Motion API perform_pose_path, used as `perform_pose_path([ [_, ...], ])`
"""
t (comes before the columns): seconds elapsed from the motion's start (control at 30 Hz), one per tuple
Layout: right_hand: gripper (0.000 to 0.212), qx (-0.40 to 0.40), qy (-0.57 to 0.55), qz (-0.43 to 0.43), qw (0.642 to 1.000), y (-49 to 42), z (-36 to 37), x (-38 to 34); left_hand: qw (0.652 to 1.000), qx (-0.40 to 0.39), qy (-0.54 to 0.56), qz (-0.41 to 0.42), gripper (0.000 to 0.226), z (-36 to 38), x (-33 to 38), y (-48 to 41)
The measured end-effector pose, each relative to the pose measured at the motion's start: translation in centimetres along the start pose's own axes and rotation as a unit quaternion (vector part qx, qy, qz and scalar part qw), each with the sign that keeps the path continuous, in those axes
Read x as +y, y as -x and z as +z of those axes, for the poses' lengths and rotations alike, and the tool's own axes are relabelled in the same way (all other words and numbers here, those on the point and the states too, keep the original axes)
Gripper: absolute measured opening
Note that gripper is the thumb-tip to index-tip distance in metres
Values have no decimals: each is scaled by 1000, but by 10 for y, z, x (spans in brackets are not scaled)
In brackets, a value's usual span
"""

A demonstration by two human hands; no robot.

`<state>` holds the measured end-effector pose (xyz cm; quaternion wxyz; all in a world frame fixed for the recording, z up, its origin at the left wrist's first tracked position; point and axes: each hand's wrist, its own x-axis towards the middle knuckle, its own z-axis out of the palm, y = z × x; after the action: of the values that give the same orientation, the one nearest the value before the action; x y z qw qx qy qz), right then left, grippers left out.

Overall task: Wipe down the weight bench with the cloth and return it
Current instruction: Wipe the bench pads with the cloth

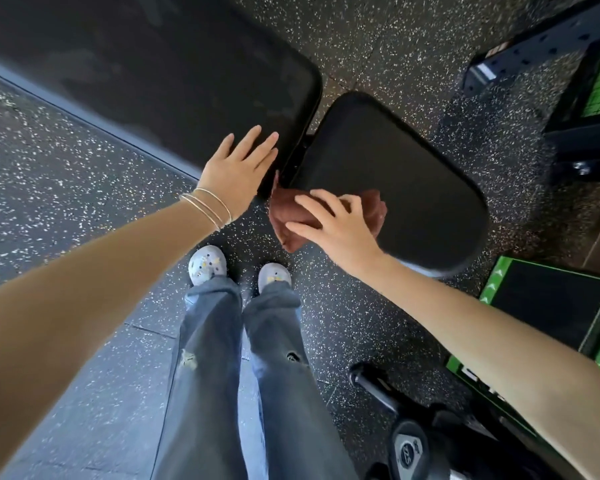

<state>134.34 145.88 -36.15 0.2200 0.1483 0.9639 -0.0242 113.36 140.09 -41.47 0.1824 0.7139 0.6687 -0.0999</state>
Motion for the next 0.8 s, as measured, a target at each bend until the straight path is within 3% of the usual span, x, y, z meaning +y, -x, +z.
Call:
perform_pose_path([
  [0.13,51,-6,36,-56,998,80,21,41,1000,-6,8,-10,67,12,9,20],
  [0.27,80,-60,35,10,998,139,25,65,999,-22,14,-27,70,22,14,33],
  [0.47,66,-22,-62,42,997,62,7,27,996,-37,22,-77,79,18,30,31],
  [0.63,44,19,-65,109,992,-38,-3,10,996,-40,18,-80,79,21,28,35],
  [0.8,59,72,-17,18,997,64,30,48,993,-60,18,-98,79,17,34,35],
])
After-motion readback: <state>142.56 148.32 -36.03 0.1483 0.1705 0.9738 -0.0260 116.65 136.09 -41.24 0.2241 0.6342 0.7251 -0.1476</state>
